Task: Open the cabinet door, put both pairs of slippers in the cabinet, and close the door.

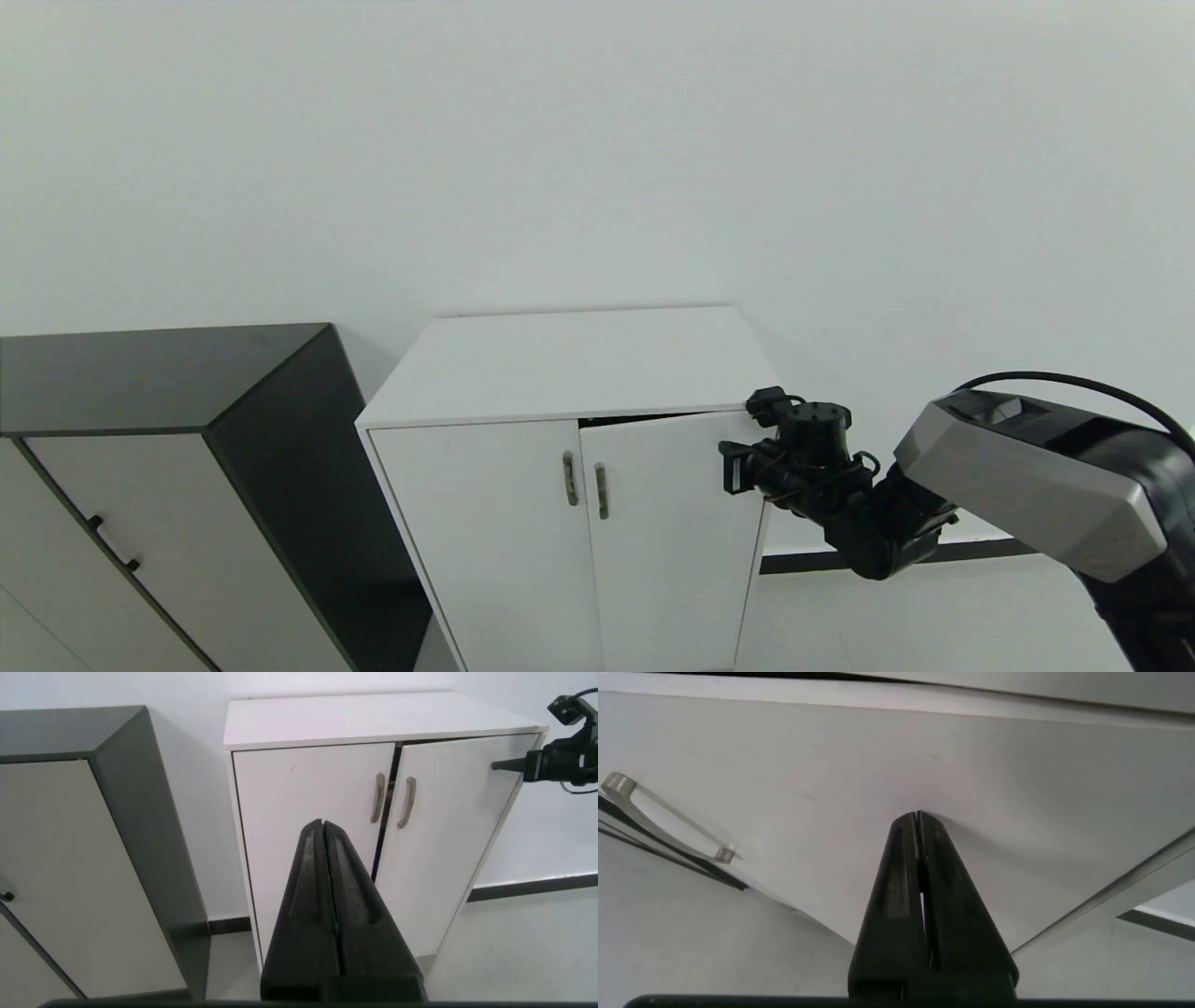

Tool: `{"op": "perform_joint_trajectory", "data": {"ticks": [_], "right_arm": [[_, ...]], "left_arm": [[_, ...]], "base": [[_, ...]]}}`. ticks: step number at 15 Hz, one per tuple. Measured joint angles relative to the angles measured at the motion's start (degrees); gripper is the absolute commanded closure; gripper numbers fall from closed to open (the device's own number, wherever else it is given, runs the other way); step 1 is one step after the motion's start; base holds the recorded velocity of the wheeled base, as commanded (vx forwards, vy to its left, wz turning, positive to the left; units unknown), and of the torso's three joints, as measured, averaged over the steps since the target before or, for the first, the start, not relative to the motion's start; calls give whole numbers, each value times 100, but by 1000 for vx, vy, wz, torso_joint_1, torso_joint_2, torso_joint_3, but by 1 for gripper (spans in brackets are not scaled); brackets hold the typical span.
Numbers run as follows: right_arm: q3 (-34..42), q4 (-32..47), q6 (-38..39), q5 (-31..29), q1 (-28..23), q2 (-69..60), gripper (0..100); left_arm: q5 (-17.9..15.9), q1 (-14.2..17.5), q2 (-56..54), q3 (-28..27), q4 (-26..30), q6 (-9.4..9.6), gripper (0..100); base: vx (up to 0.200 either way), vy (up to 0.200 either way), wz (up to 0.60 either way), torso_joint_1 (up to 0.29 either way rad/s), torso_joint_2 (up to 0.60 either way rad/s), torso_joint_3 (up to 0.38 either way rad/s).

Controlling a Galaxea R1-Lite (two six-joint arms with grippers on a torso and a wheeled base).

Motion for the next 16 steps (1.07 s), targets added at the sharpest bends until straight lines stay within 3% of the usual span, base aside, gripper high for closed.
{"op": "perform_joint_trajectory", "data": {"ticks": [11,16], "right_arm": [[-197,112,9,-51,0,77,100],[805,96,37,-610,154,-753,100]], "left_arm": [[0,0,0,0,0,0,100],[-6,0,0,0,0,0,100]], "base": [[0,0,0,0,0,0],[0,0,0,0,0,0]]}}
